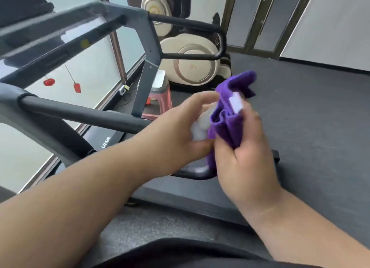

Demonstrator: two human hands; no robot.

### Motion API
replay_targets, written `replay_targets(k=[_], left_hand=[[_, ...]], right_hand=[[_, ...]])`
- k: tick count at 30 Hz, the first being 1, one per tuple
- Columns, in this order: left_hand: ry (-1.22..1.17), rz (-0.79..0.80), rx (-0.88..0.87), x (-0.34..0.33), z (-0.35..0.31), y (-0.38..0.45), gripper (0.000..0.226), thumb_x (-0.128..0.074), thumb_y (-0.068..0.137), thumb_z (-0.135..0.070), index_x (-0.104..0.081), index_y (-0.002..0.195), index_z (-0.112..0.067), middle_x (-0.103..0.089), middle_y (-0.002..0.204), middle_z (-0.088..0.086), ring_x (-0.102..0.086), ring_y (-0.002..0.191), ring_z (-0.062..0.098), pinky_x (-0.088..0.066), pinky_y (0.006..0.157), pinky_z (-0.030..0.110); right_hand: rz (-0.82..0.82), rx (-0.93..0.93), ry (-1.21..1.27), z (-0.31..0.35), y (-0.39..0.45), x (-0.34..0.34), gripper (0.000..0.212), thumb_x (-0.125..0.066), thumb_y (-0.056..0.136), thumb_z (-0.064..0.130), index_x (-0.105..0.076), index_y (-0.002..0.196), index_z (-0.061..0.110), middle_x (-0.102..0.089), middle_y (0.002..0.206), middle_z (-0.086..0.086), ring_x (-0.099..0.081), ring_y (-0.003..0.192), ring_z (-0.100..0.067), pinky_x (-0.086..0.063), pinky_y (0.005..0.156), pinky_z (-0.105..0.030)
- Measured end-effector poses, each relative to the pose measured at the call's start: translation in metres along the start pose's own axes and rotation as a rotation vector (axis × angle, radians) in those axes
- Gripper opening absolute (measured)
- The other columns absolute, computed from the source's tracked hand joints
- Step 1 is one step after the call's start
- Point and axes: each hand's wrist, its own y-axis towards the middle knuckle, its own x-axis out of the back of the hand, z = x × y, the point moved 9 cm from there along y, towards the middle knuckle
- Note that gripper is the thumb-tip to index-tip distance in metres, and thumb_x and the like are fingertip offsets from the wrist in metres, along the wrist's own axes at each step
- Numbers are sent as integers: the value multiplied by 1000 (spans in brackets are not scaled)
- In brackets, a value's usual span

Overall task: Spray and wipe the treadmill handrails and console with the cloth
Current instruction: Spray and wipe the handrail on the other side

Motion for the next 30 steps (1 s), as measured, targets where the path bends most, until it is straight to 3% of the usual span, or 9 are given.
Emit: replay_targets(k=[2,6,9,14,19,22,24,26,30], left_hand=[[77,36,45,-2,2,21,68,-76,82,-21,-43,139,-36,-66,114,-20,-62,105,-3,-51,87,23],[231,33,268,16,32,23,68,-77,76,-48,-41,132,-56,-63,102,-27,-63,80,-10,-52,62,13],[276,-128,469,37,53,-13,64,-73,68,-52,-40,122,-64,-65,102,-17,-68,67,8,-59,62,36],[325,-428,536,57,57,-69,64,-77,80,-36,-37,118,-69,-63,104,-38,-66,69,-5,-51,64,28],[251,-659,616,62,61,-105,63,-77,81,-31,-41,120,-66,-66,107,-33,-67,82,-4,-57,76,42],[233,-711,613,61,58,-115,62,-75,83,-32,-41,119,-69,-66,108,-31,-68,81,-3,-54,70,34],[220,-737,626,60,60,-121,62,-75,85,-33,-40,121,-68,-65,108,-31,-68,76,-1,-51,65,29],[214,-761,651,58,64,-128,61,-74,85,-34,-39,123,-67,-65,109,-30,-69,76,1,-50,64,27],[224,-806,663,54,68,-135,62,-73,85,-35,-39,125,-67,-65,110,-30,-68,86,2,-48,72,26]], right_hand=[[99,72,-168,-11,16,1,65,-59,91,1,-37,146,28,-37,154,-8,-35,142,-17,-29,117,-33],[420,-63,-332,-53,20,-27,78,-55,86,-1,-27,153,27,-27,160,-6,-21,148,-20,-18,122,-37],[686,-71,-408,-66,-5,-71,76,-51,91,6,-17,155,31,-17,163,-4,-12,150,-21,-15,121,-46],[731,105,-623,-56,-12,-99,74,-48,92,17,-7,152,31,-8,164,-11,-7,150,-30,-12,116,-59],[920,291,-605,-40,-25,-112,79,-37,92,65,-6,154,28,-2,165,-14,4,151,-32,-3,115,-62],[897,291,-551,-54,-7,-89,66,-33,90,67,-37,147,35,-28,160,-6,-25,146,-28,-30,112,-53],[848,294,-578,-64,6,-78,56,-41,88,64,-50,137,38,-49,143,-2,-51,125,-27,-47,95,-47],[847,300,-610,-72,10,-80,58,-46,85,64,-51,137,38,-55,131,-2,-57,105,-27,-52,84,-46],[882,383,-658,-72,3,-102,63,-59,87,55,-43,145,37,-53,134,-12,-57,90,-32,-55,73,-46]])
